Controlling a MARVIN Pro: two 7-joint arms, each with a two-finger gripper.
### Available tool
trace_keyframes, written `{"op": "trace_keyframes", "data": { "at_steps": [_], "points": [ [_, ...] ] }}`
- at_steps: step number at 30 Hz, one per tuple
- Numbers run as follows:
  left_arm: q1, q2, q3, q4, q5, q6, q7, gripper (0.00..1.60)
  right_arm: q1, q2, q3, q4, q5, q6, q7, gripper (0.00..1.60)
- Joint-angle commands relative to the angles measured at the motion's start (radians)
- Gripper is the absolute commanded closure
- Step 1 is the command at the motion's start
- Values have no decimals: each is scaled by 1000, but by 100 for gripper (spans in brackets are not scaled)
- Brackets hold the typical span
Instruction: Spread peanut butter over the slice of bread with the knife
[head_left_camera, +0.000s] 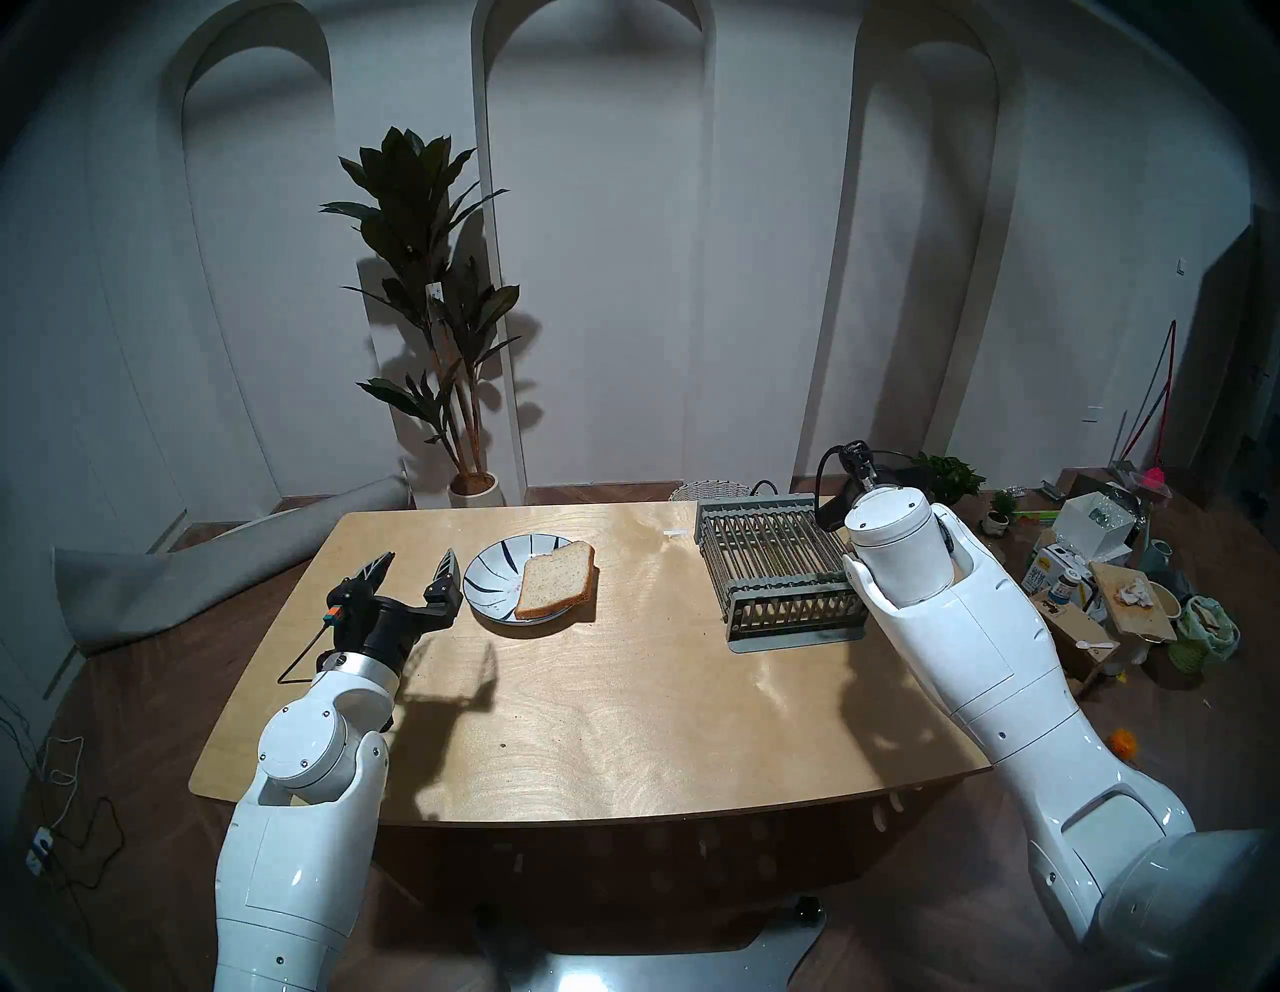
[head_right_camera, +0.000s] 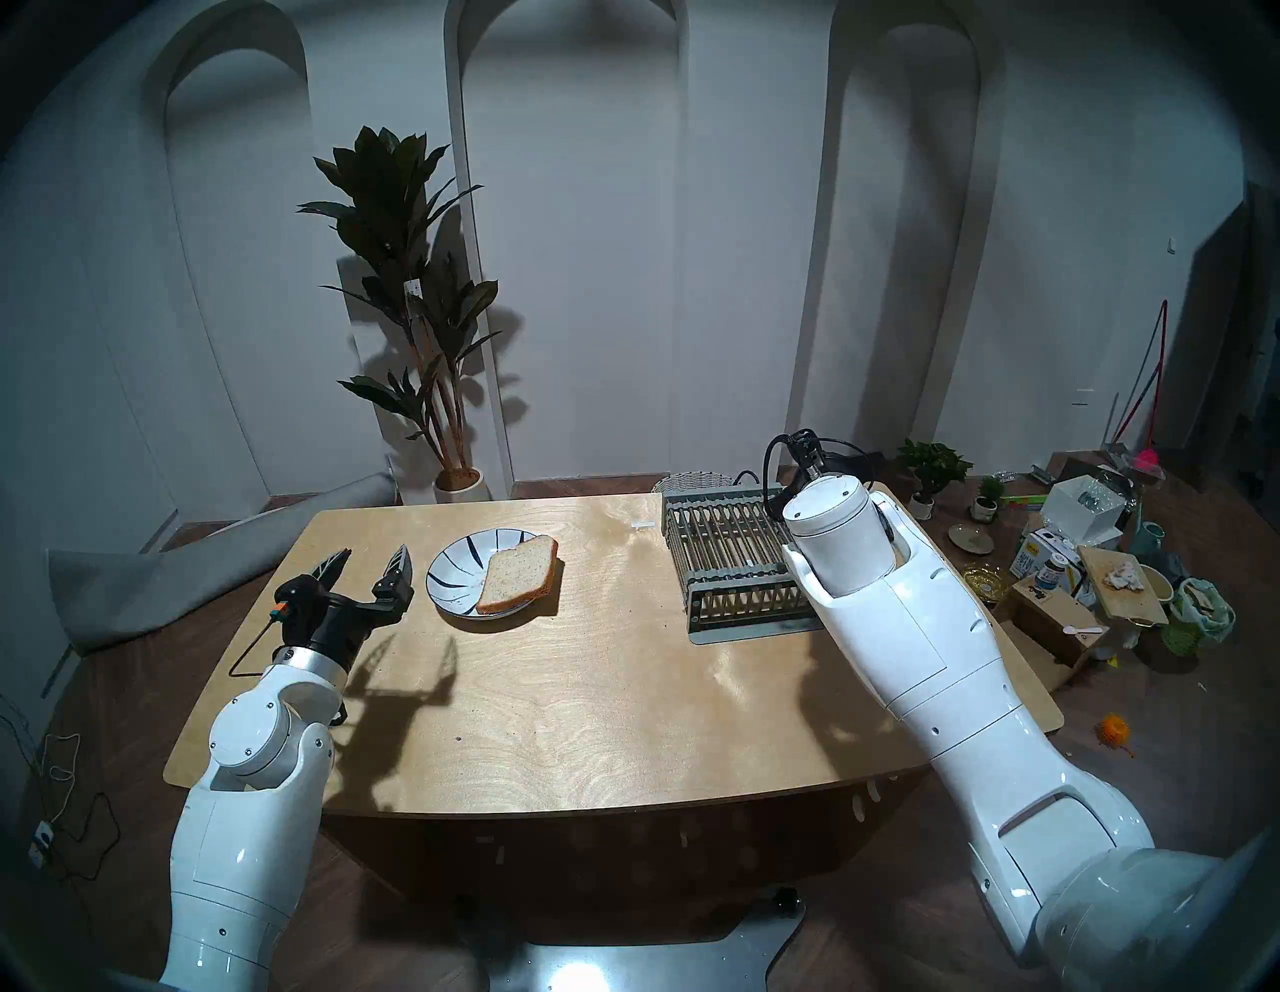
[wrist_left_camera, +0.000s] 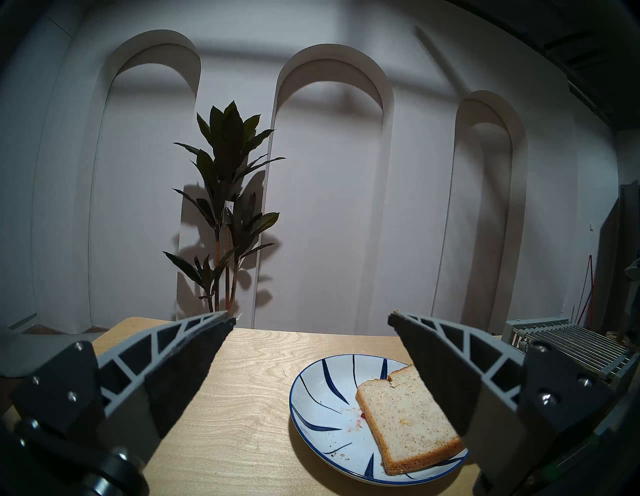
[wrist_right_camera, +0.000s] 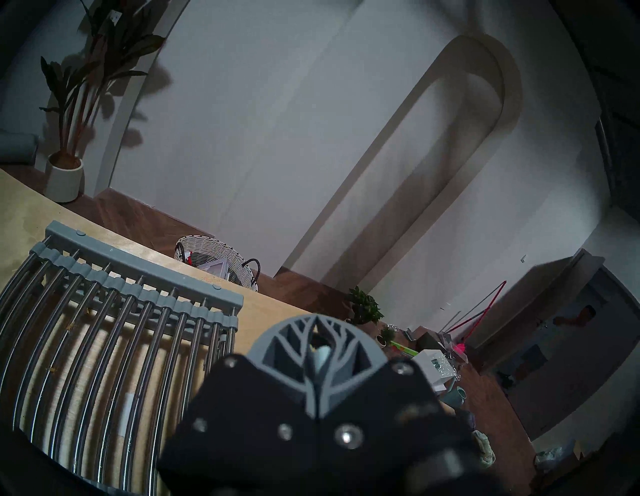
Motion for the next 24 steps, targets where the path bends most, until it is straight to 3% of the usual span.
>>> {"op": "trace_keyframes", "data": {
  "at_steps": [1, 15, 24],
  "points": [
    [-9, 1, -1, -22, -1, -3, -1, 0, 38, 30, -6, -11, -30, -29, -3, 160],
    [-9, 1, -1, -22, -1, -3, -1, 0, 51, 68, -30, 0, -52, -50, 16, 160],
    [-9, 1, -1, -22, -1, -3, -1, 0, 65, 40, -24, -11, -35, -45, 20, 160]
  ]
}}
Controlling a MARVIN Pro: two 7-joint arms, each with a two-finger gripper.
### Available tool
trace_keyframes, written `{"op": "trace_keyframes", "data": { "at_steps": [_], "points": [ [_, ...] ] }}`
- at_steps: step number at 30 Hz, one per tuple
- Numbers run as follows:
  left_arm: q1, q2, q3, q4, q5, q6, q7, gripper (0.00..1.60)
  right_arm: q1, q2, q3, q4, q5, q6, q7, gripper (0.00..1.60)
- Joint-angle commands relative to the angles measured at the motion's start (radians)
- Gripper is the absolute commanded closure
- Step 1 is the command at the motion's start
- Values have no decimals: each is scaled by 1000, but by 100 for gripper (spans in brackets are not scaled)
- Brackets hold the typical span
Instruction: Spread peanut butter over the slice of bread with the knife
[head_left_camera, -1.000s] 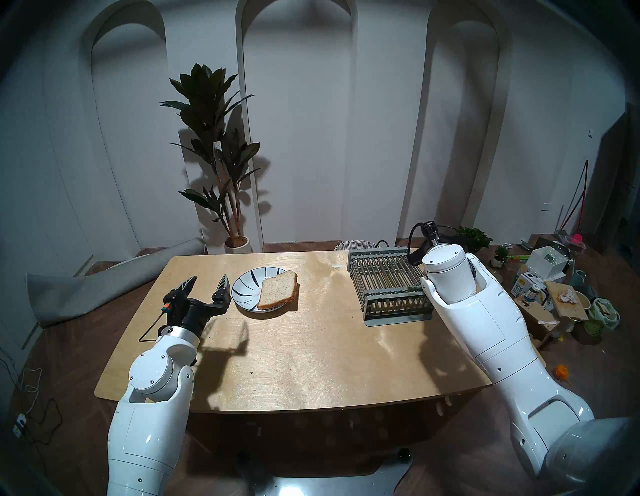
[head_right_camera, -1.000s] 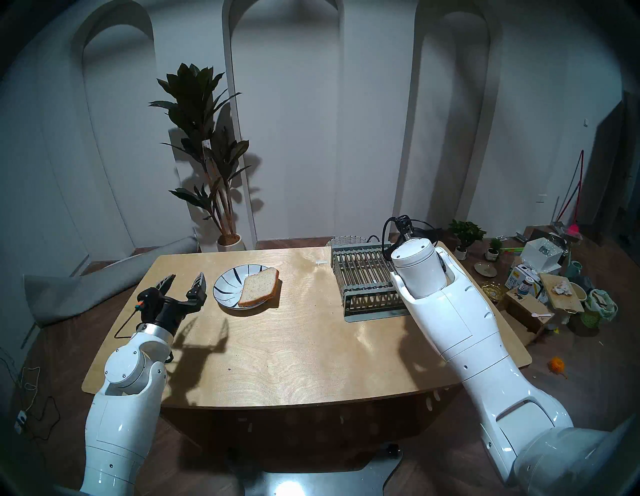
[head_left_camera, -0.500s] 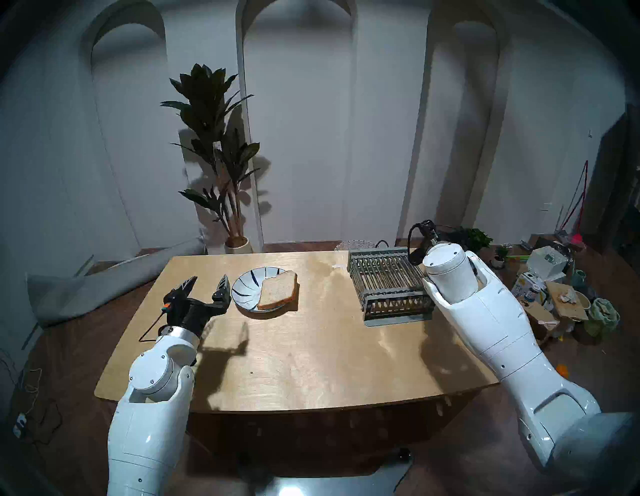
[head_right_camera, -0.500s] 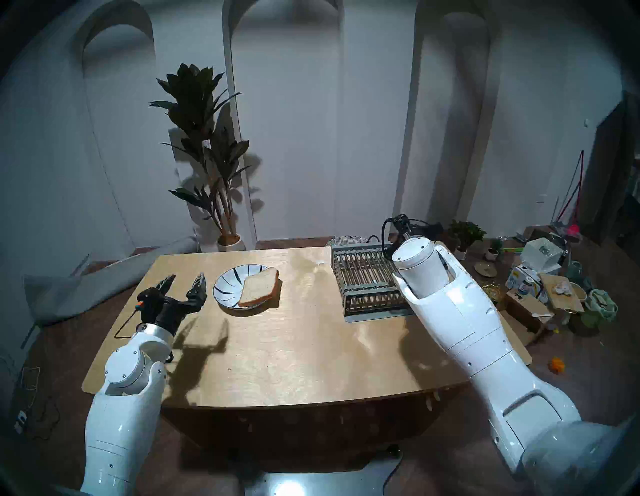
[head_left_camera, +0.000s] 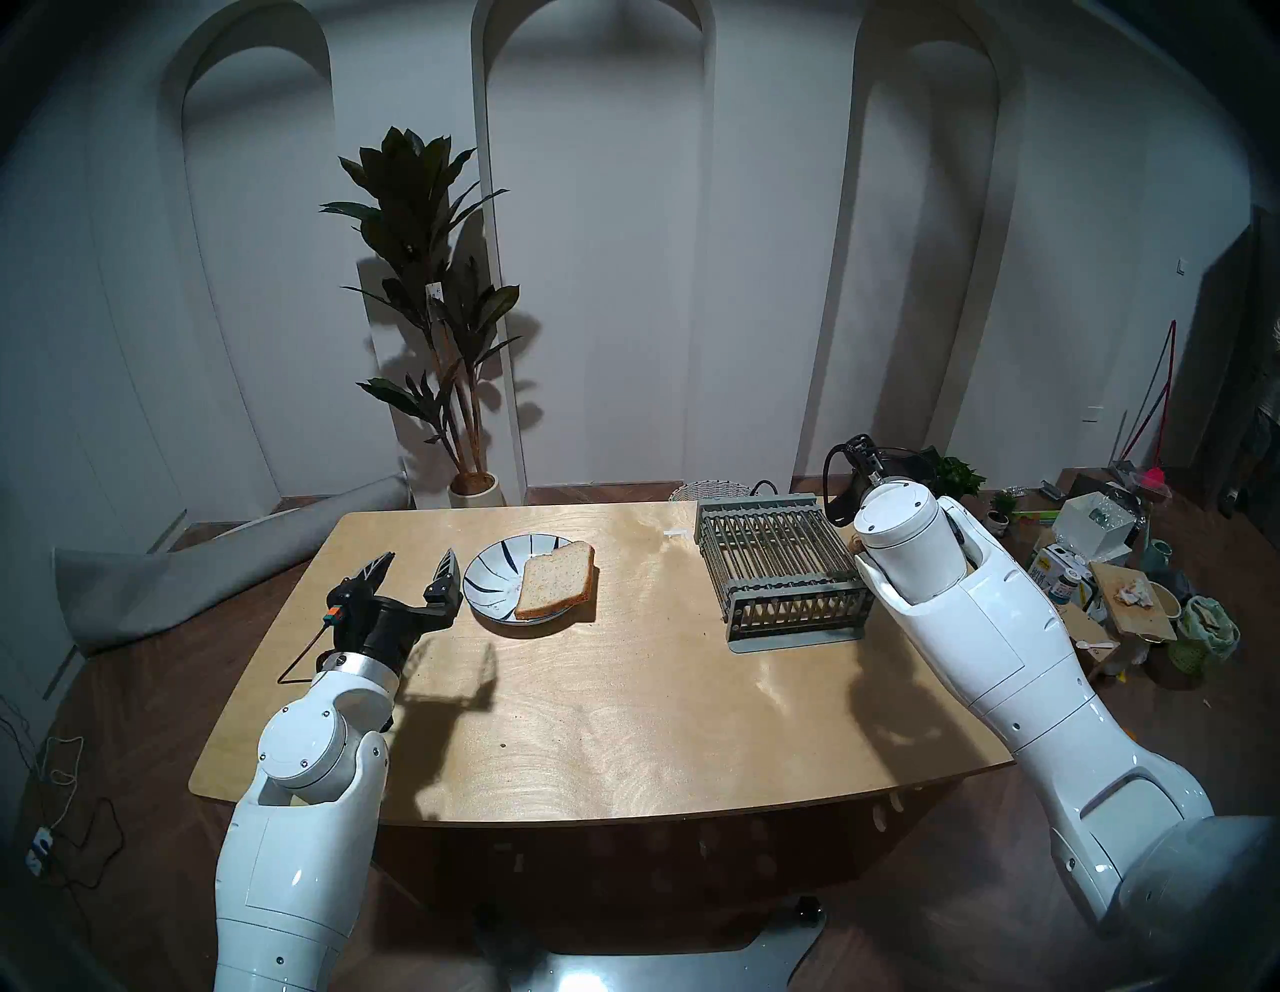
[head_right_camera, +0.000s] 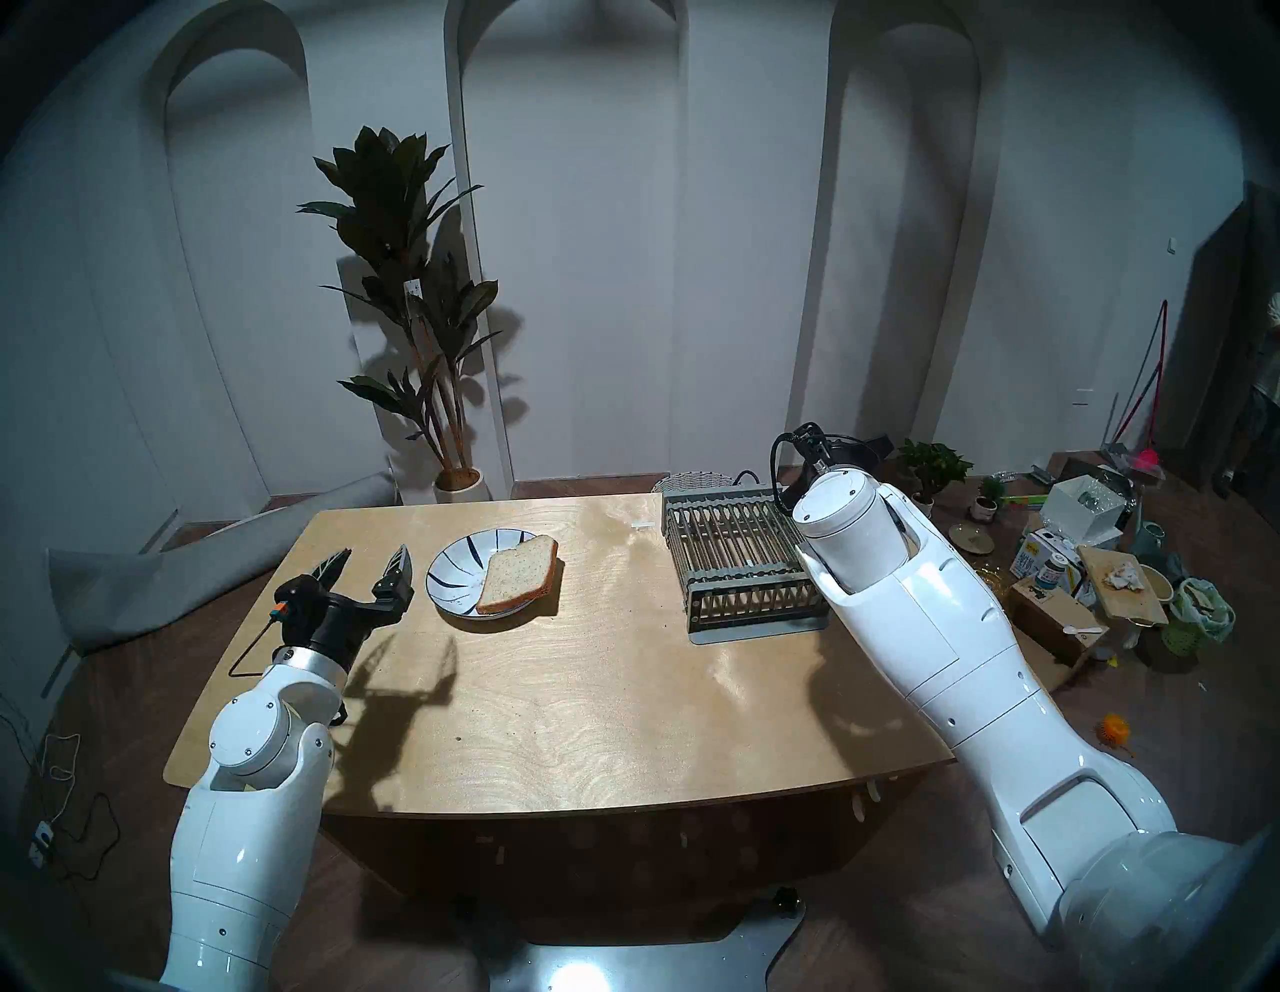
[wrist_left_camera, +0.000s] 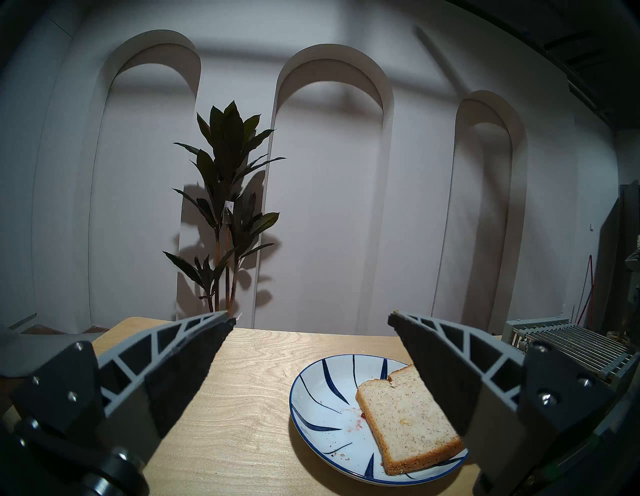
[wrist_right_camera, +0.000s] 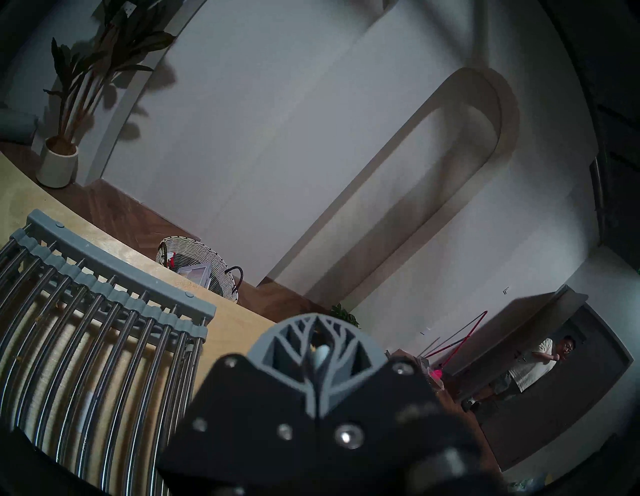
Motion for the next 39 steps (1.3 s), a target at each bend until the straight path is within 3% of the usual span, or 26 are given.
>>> {"op": "trace_keyframes", "data": {
  "at_steps": [1, 12, 20, 29, 39],
  "points": [
    [-10, 1, 0, -22, -1, -3, -1, 0, 34, -21, 19, -36, 16, -4, 2, 160],
    [-10, 1, 0, -22, -1, -4, -1, 0, 11, -37, 49, -136, 60, 30, 3, 160],
    [-10, 1, 0, -20, -1, -4, -1, 0, 7, -113, 77, -239, 143, 48, 9, 160],
    [-12, 1, 0, -15, -1, -5, -2, 0, 47, -238, 107, -351, 361, 21, 78, 160],
    [-12, 1, 0, -15, -1, -5, -2, 0, -3, -333, 123, -311, 652, -79, 101, 160]
  ]
}}
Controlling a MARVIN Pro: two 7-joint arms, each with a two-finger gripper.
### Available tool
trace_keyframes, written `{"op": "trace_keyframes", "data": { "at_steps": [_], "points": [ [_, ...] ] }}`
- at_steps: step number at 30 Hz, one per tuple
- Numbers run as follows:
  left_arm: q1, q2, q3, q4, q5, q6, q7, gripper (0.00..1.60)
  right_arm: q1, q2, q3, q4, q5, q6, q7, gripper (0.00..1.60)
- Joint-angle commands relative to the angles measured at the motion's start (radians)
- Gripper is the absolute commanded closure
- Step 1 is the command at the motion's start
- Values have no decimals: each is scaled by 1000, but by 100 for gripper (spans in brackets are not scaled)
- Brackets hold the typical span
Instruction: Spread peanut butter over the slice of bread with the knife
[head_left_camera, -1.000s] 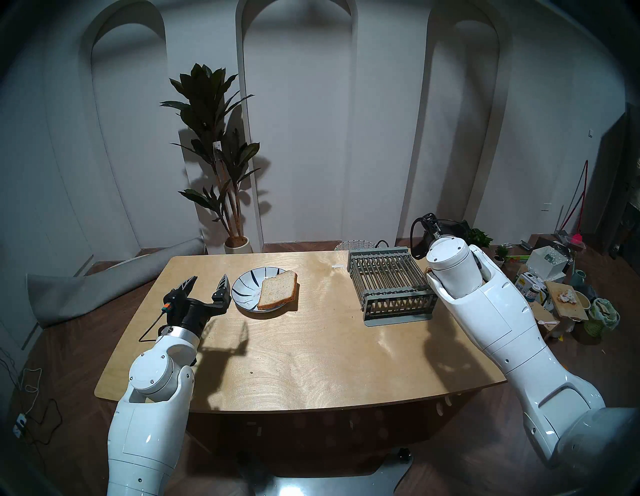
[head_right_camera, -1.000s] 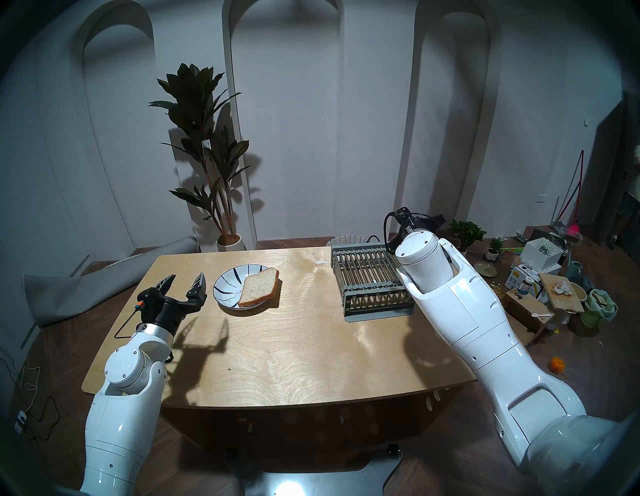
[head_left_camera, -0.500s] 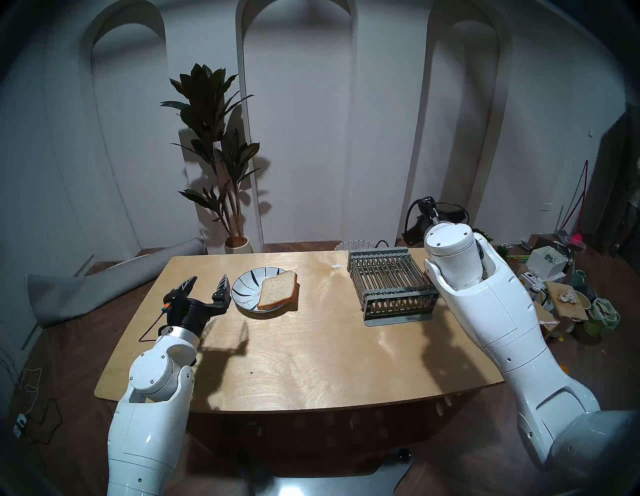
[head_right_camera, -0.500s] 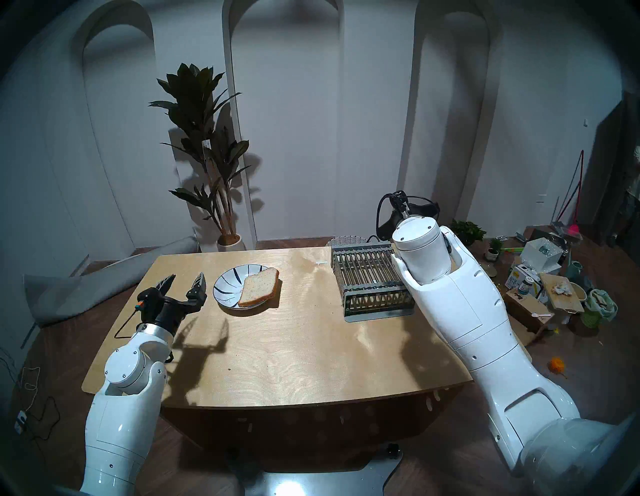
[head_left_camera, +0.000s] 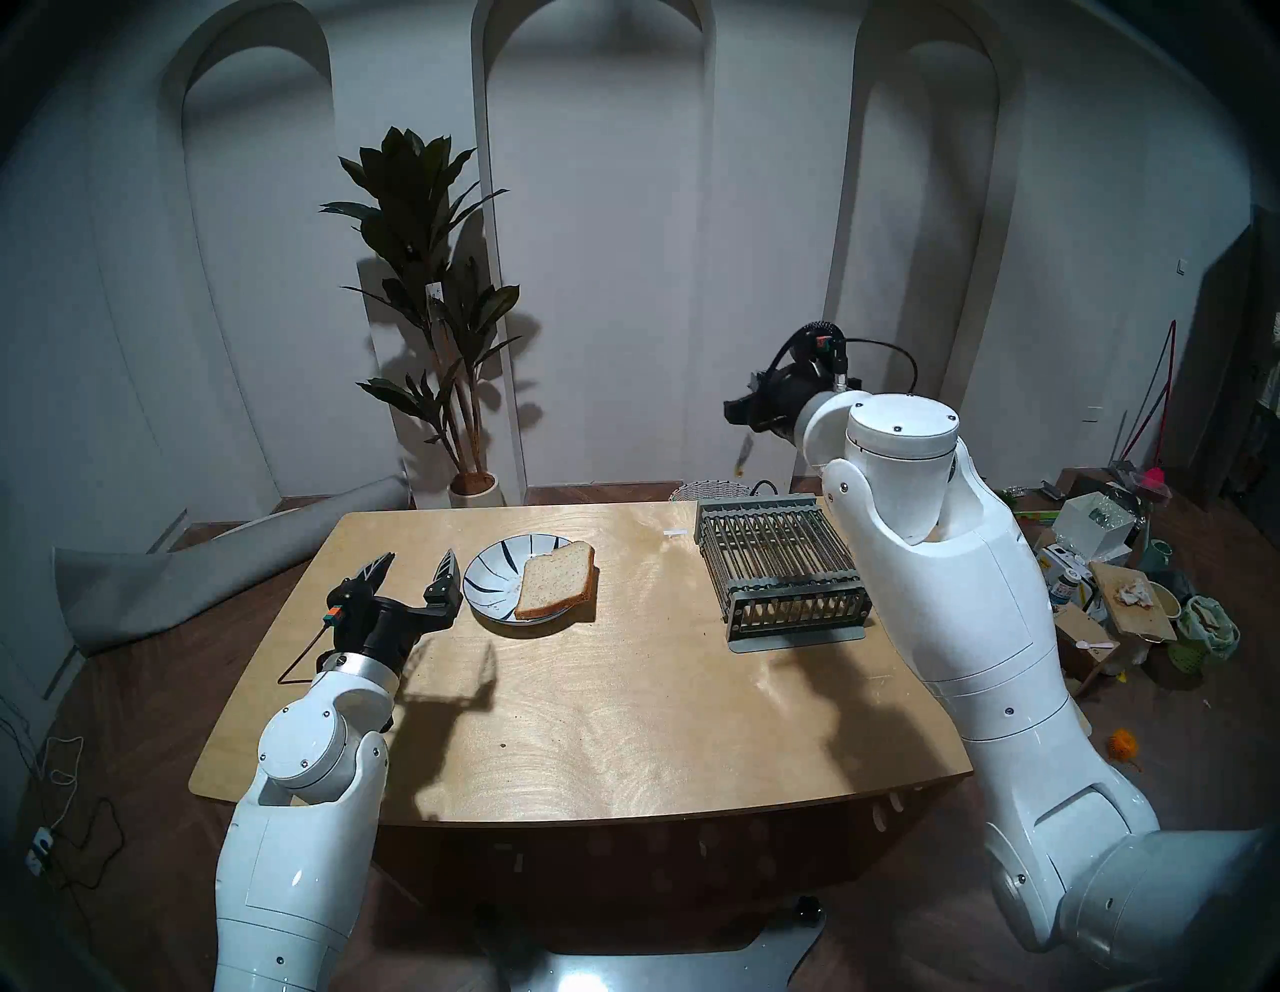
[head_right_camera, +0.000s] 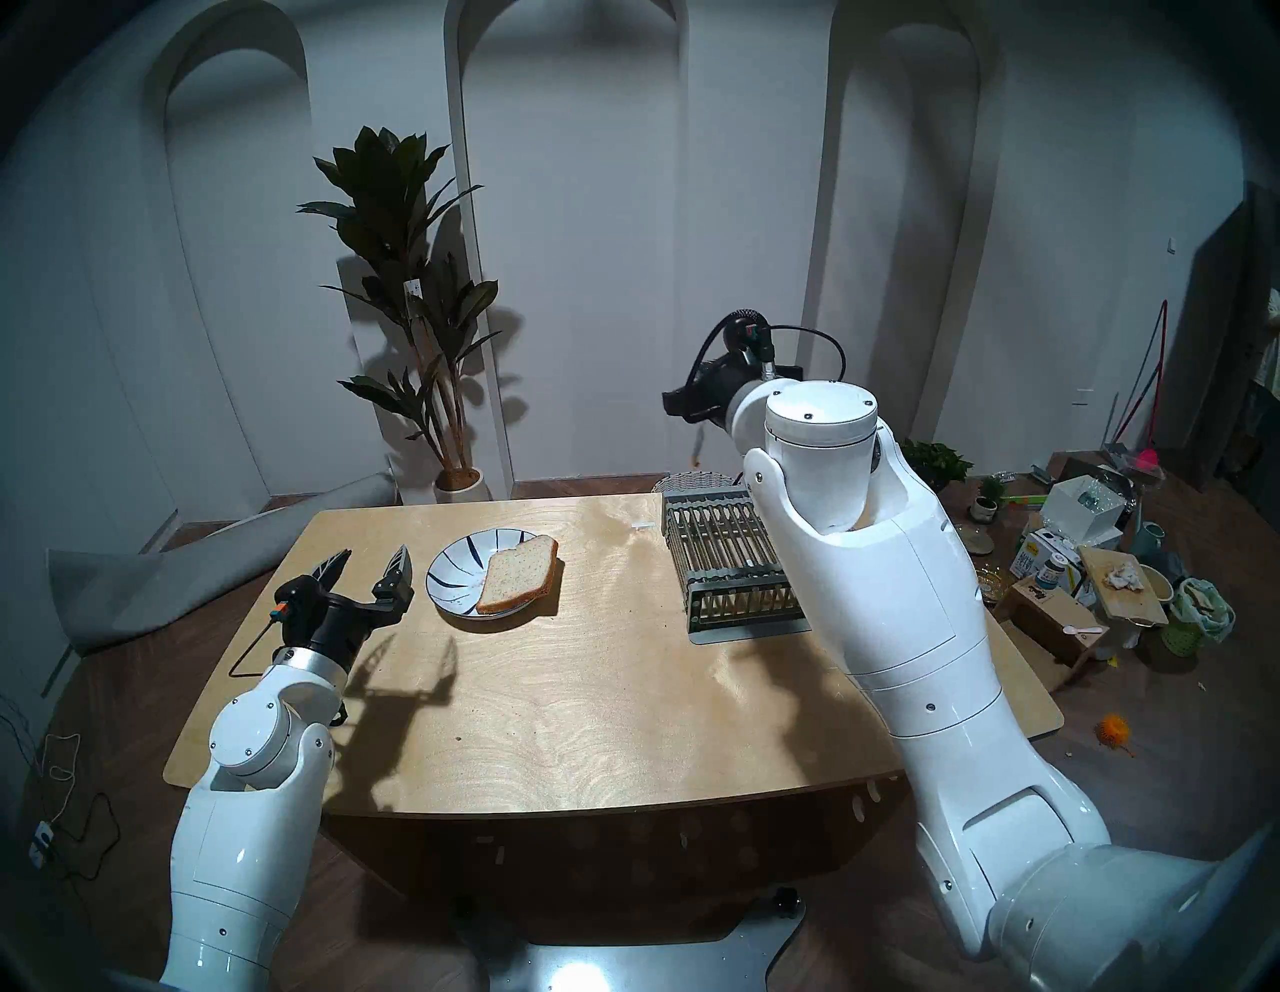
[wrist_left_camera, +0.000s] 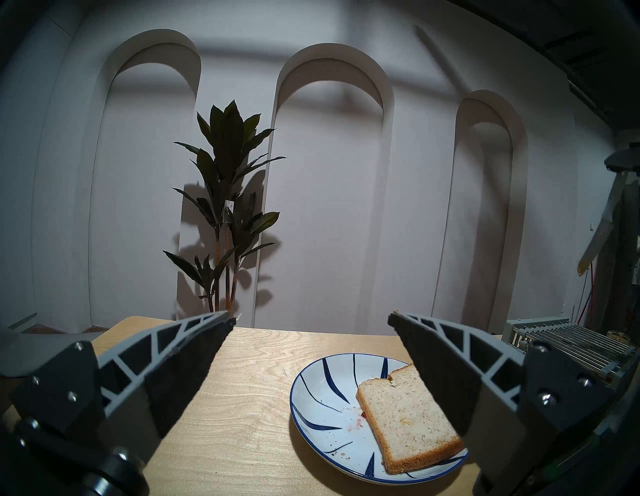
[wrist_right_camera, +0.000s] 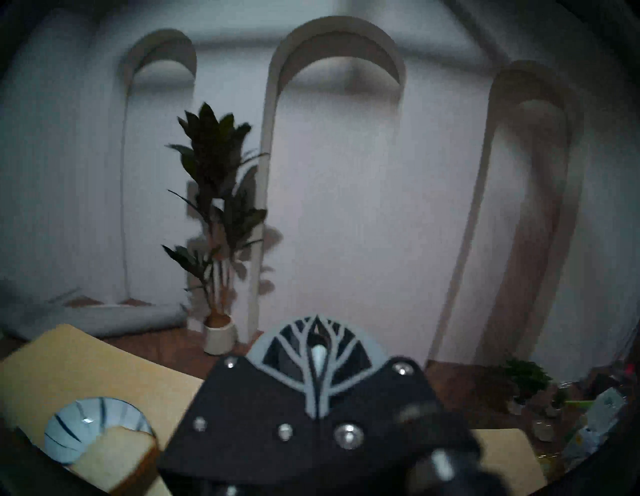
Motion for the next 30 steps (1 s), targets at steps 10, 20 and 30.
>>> {"op": "trace_keyframes", "data": {
  "at_steps": [10, 20, 30],
  "points": [
    [-11, 1, 0, -19, -1, -5, -2, 0, -41, -223, 61, 184, 460, -237, 2, 160],
    [-11, 32, 8, -20, 12, 18, -24, 0, 20, -326, 180, 408, 745, -256, 5, 160],
    [-77, 133, 9, 9, 72, 206, -37, 0, 31, -325, 203, 434, 835, -220, 8, 160]
  ]
}}
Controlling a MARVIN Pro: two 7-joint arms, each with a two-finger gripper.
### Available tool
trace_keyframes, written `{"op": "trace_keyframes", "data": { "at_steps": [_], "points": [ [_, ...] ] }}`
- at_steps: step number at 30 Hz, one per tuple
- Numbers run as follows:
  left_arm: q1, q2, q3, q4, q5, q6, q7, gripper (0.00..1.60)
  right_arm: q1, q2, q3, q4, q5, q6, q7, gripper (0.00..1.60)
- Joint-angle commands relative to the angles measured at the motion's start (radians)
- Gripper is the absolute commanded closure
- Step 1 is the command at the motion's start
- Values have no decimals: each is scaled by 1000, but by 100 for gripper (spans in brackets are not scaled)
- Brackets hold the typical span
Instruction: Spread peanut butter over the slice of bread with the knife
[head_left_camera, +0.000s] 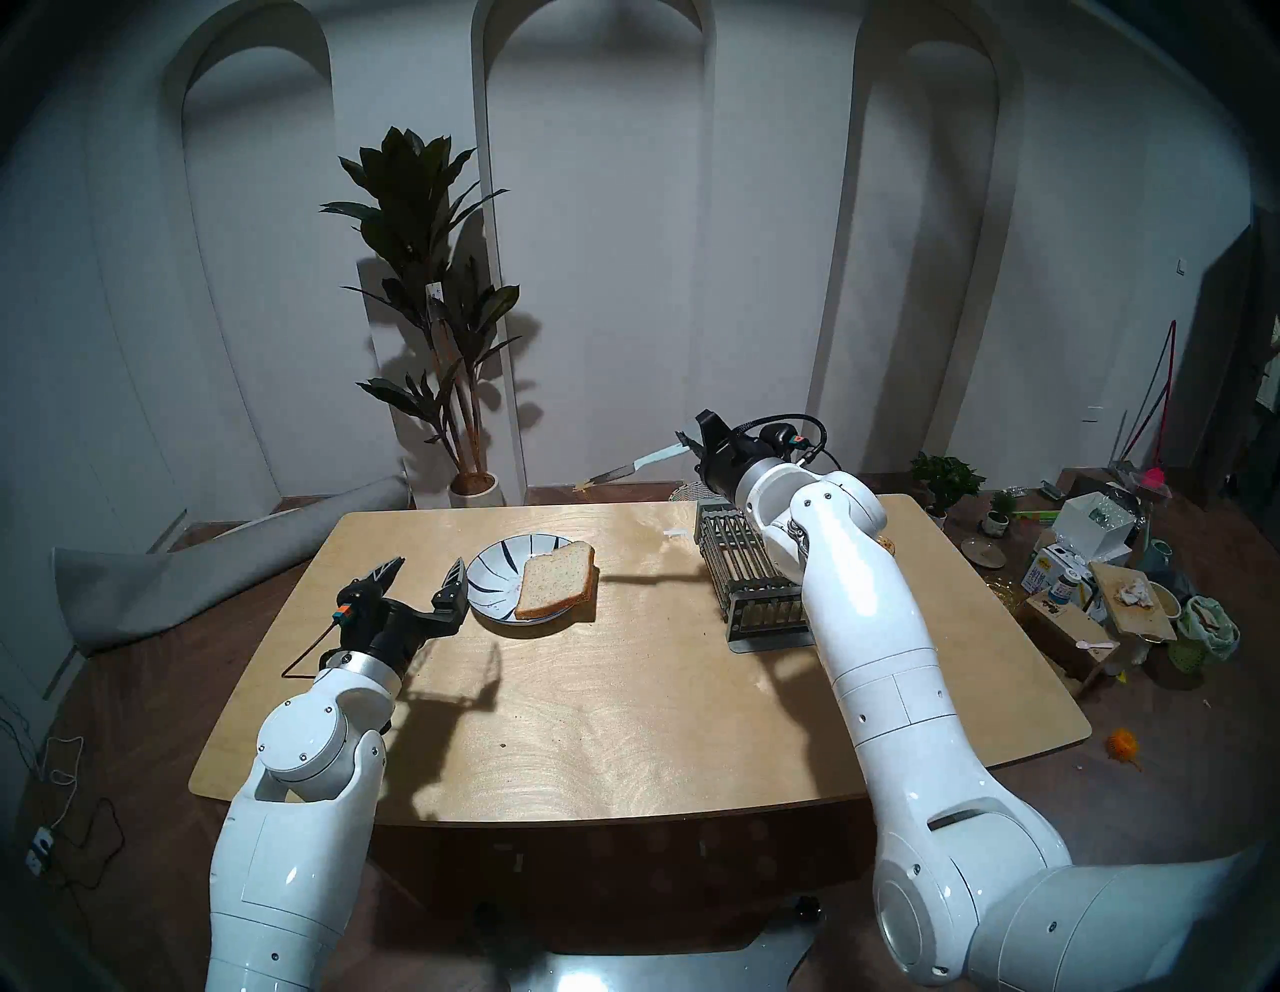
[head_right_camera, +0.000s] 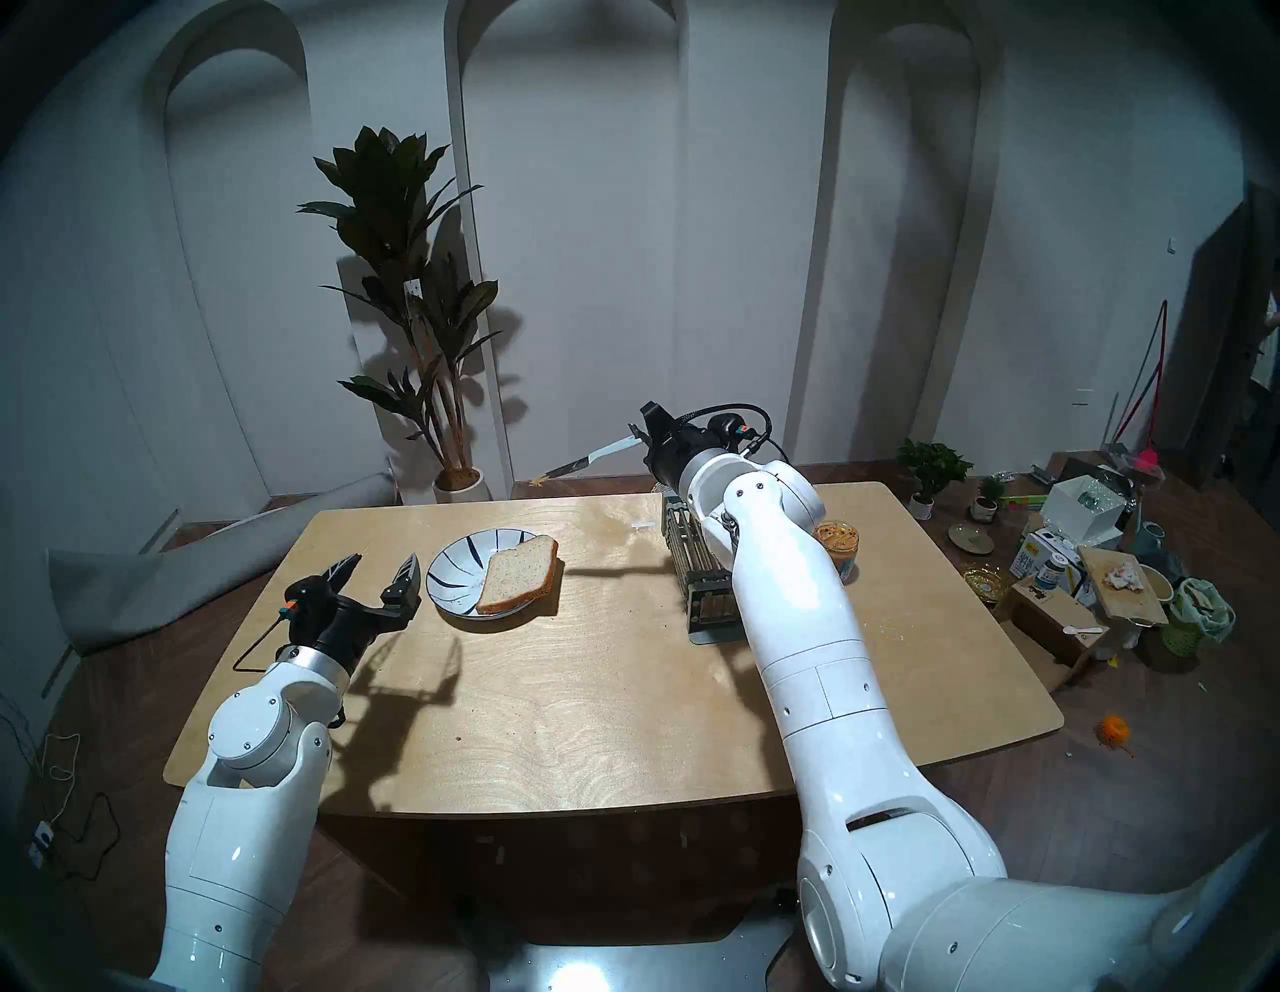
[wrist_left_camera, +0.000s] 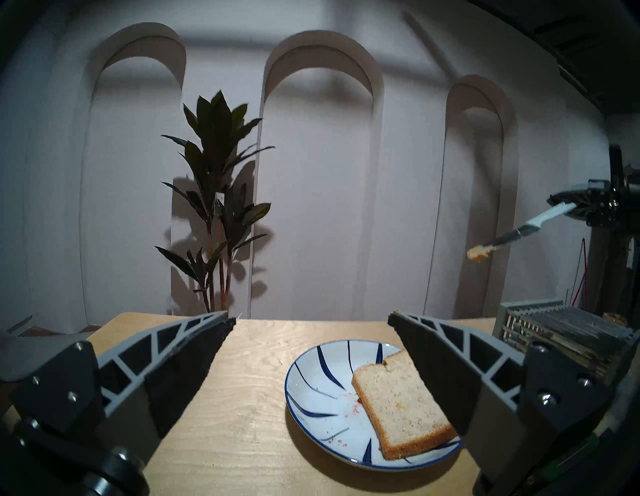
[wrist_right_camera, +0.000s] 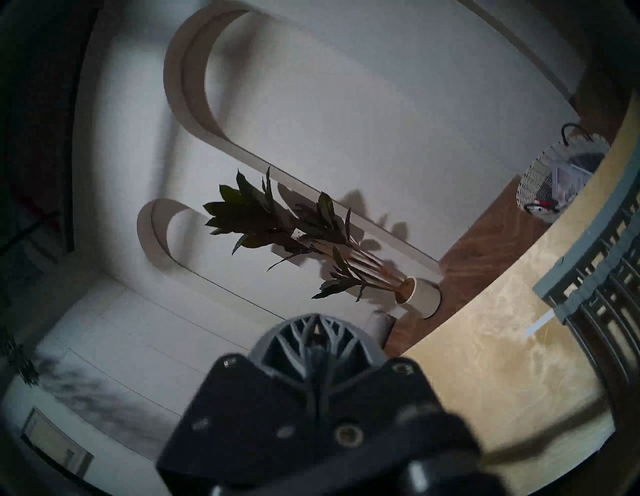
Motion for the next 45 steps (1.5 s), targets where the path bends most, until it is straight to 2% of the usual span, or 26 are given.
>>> {"op": "trace_keyframes", "data": {
  "at_steps": [1, 2, 3, 5, 11, 12, 16, 17, 18, 19, 23, 24, 26, 27, 28, 29, 38, 45],
  "points": [
    [-71, 78, -20, -3, 13, 110, -16, 0, 32, -39, 7, -28, 48, 20, 7, 160],
    [-77, 90, -19, 2, 0, 124, -26, 0, 29, -37, 2, -31, 45, 21, 8, 160],
    [-86, 96, -24, -3, -5, 173, -37, 0, 27, -37, 0, -31, 49, 26, 9, 160],
    [-104, 83, -39, 6, -55, 192, -51, 0, 21, -34, -8, -32, 44, 30, 8, 160],
    [-164, 69, -75, 19, -189, 335, -97, 0, 3, -28, -24, -11, 43, 43, 26, 160],
    [-164, 76, -76, 22, -210, 333, -101, 0, 1, -27, -27, -6, 44, 44, 29, 160],
    [-225, 83, -88, 65, -307, 459, -126, 0, 0, -5, -48, 29, 25, 42, 86, 160],
    [-224, 95, -82, 70, -320, 467, -124, 0, 1, -1, -49, 40, 26, 43, 101, 160],
    [-248, 104, -75, 90, -328, 506, -129, 0, 3, 5, -50, 53, 23, 41, 114, 160],
    [-242, 112, -71, 91, -343, 507, -129, 0, 4, 8, -51, 64, 22, 40, 124, 160],
    [-294, 131, -51, 138, -373, 609, -127, 0, 19, 25, -62, 116, 6, 33, 182, 160],
    [-288, 139, -43, 140, -378, 612, -124, 0, 21, 26, -64, 126, 4, 32, 191, 160],
    [-324, 144, -34, 172, -386, 676, -120, 0, 30, 32, -72, 150, -8, 24, 222, 160],
    [-315, 150, -31, 168, -396, 677, -117, 0, 34, 32, -74, 159, -10, 22, 231, 160],
    [-340, 147, -30, 187, -396, 714, -116, 0, 38, 34, -78, 171, -12, 21, 247, 160],
    [-332, 150, -31, 181, -403, 717, -114, 0, 42, 35, -82, 178, -17, 18, 256, 160],
    [-419, 146, -24, 256, -455, 832, -116, 0, 70, 39, -117, 248, -59, -18, 327, 160],
    [-476, 140, -8, 309, -472, 876, -94, 0, 88, 40, -125, 289, -73, -41, 369, 160]
  ]
}}
